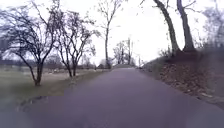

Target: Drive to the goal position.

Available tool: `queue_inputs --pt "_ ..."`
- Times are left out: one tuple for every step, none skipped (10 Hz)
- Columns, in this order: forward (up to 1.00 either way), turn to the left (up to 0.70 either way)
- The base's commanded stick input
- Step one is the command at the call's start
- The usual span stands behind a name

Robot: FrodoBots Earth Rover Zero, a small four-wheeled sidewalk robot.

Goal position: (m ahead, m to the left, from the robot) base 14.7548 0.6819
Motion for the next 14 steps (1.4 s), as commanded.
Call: queue_inputs --pt "1.0 0.0" --pt "1.0 0.0" --pt "1.0 0.0" --pt "1.0 0.0" --pt "1.0 0.0" --pt "1.0 0.0" --pt "1.0 0.0" --pt "1.0 0.0" --pt "1.0 0.0" --pt "1.0 0.0" --pt "1.0 -0.28" --pt "1.0 -0.4" --pt "1.0 -0.4" --pt "1.0 -0.4"
